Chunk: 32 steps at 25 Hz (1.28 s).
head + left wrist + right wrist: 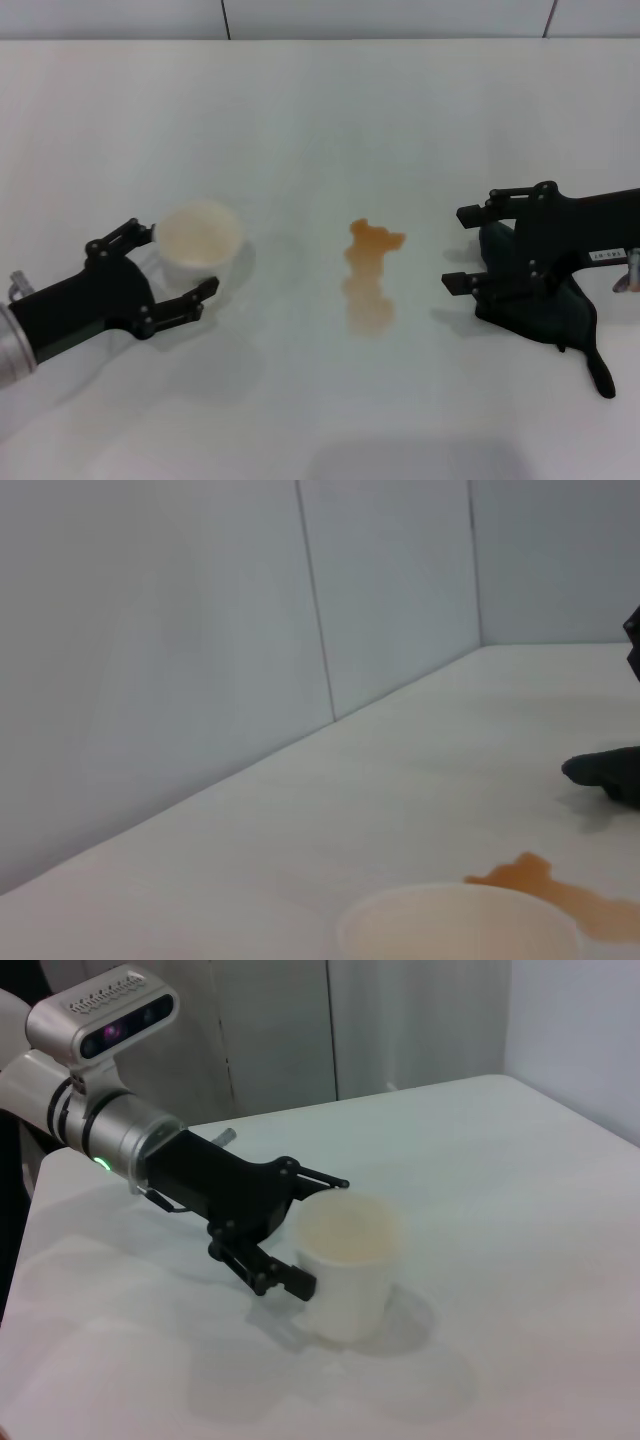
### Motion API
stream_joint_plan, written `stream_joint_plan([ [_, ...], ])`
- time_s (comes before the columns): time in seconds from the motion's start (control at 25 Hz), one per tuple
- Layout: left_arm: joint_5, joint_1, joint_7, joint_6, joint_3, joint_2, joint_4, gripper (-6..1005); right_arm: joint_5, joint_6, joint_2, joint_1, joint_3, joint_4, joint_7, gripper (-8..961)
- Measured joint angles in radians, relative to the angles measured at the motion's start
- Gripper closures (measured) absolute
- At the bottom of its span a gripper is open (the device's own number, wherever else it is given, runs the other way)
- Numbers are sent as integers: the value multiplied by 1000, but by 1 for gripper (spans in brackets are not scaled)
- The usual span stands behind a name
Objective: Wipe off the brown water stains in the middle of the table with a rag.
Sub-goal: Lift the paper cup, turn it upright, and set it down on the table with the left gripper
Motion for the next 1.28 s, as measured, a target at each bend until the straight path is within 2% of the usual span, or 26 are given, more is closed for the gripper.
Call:
stream_joint_plan([
  [0.12, 0, 28, -12, 14, 0, -1, 26, 133, 0, 1, 0, -1, -7, -10, 10, 161],
  [0.24, 0, 40, -17, 19, 0, 0, 30, 105, 0, 3, 0, -2, -15, -15, 17, 161],
  [0.6, 41, 67, -94, 22, -3, 4, 90, 105, 7, 7, 0, -3, -21, -17, 18, 162],
  [0.96, 101, 43, -142, -1, -9, 5, 92, 105, 7, 16, 0, 3, -21, -17, 17, 162],
  [1.28, 158, 61, -197, 8, -3, 3, 143, 105, 6, 20, 0, 3, -21, -13, 17, 163],
])
